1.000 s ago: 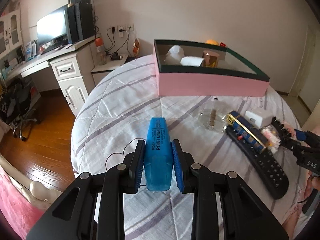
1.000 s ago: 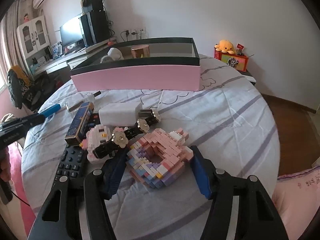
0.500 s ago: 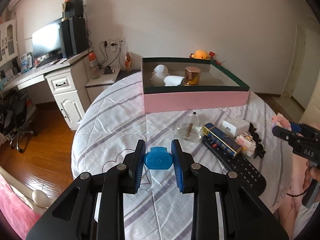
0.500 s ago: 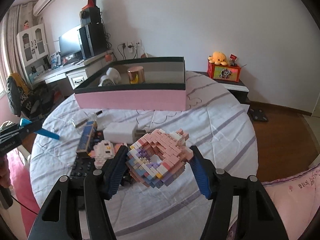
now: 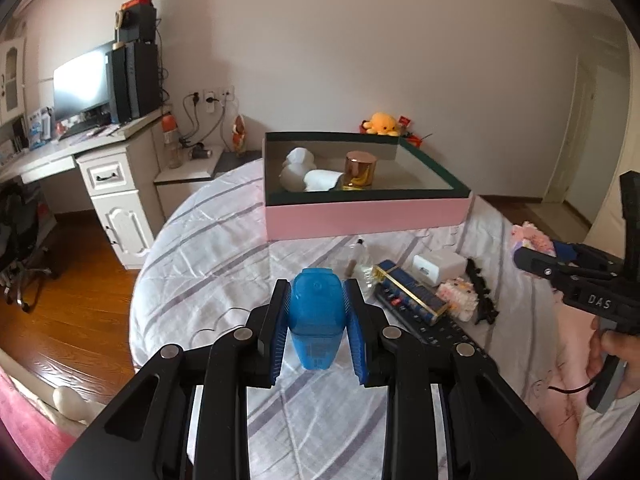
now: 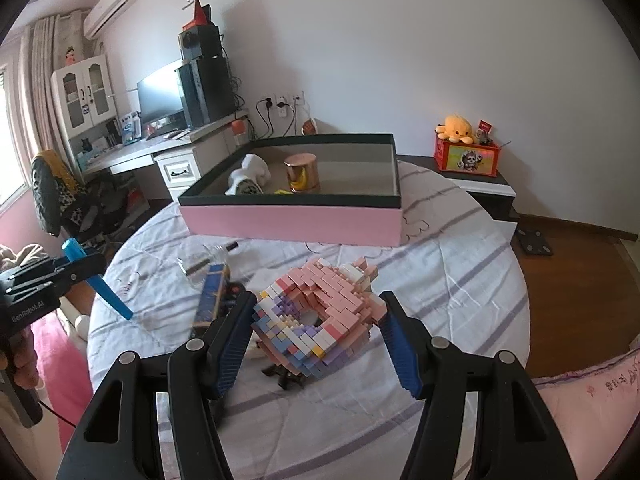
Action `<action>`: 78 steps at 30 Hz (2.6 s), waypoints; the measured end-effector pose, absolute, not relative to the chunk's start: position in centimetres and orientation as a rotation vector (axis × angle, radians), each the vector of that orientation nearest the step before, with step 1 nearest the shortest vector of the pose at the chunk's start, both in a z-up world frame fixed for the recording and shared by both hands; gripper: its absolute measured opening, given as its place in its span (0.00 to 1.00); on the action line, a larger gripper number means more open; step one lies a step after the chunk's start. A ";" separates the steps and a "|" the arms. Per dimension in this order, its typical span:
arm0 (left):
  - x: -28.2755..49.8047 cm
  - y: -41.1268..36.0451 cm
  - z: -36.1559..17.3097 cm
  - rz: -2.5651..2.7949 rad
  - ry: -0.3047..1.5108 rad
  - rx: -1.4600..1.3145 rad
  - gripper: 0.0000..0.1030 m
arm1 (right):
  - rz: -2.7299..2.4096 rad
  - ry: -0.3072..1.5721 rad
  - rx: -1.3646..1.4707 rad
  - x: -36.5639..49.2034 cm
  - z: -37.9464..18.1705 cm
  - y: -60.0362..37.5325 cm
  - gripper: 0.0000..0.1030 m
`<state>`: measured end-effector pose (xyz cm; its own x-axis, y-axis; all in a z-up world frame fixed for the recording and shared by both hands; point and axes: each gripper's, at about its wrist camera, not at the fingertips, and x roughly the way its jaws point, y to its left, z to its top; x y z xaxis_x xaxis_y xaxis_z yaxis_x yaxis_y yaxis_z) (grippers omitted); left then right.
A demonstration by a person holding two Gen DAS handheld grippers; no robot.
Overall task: Organize rigid objects
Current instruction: 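Carry the blue highlighter toward the box while the right gripper grasps the pink block toy, then lower the highlighter and pink block toy into the pink box and release both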
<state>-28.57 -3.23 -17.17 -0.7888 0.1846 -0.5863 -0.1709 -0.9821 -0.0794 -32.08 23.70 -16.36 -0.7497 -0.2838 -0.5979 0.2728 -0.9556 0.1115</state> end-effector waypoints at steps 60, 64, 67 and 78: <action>-63.3 5.3 -16.5 2.587 0.238 -1.186 0.27 | -2.480 0.271 1.292 -63.6 -17.7 19.0 0.62; -62.9 5.4 -16.4 2.594 0.243 -1.187 0.27 | -2.472 0.251 1.311 -63.8 -17.8 18.9 0.62; -62.3 5.2 -15.9 2.604 0.243 -1.171 0.52 | -2.481 0.262 1.321 -63.7 -17.6 18.7 0.76; -55.6 3.6 -11.3 2.731 0.252 -0.995 0.92 | -2.555 0.216 1.194 -59.2 -14.0 19.8 0.80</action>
